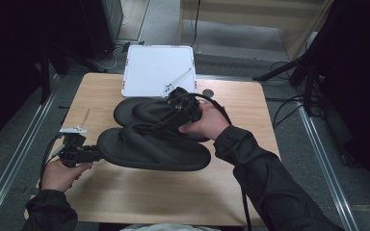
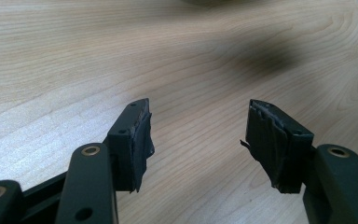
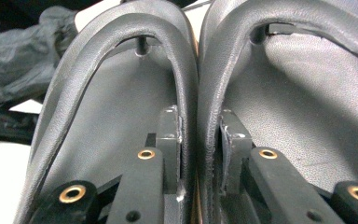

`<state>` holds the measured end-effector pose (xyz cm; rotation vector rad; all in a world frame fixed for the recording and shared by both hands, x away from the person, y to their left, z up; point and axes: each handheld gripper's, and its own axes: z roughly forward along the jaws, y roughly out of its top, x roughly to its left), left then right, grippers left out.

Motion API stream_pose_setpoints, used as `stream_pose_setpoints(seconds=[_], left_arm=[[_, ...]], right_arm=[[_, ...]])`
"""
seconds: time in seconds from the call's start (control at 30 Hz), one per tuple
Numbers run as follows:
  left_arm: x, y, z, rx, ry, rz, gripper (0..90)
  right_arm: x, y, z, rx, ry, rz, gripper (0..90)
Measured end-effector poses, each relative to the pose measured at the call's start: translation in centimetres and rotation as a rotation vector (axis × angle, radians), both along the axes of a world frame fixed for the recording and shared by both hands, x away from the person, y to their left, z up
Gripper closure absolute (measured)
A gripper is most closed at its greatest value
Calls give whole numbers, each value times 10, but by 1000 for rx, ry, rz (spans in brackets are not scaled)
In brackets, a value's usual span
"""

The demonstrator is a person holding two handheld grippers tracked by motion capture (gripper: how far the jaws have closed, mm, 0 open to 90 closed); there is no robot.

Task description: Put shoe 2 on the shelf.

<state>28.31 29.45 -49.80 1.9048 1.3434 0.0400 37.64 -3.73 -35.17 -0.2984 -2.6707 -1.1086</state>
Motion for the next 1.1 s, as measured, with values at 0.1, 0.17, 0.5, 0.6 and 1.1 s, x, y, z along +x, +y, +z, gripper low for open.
stream_pose_setpoints(seconds=[0.1,0.17,0.5,0.6,1.1], left_arm=[[0,0,0,5,-4,-2,409],[0,0,0,1,-2,-2,409],[0,-2,-2,-2,2,-6,409],[0,-2,-1,-5,-2,-10,409],[1,-3,-2,-11,8,-21,408]], right_arm=[[5,3,6,-7,5,-14,746],[7,4,8,-7,13,-17,746],[36,11,27,-9,4,-123,748],[46,12,33,0,4,-167,747],[99,22,37,-22,-2,-386,747]])
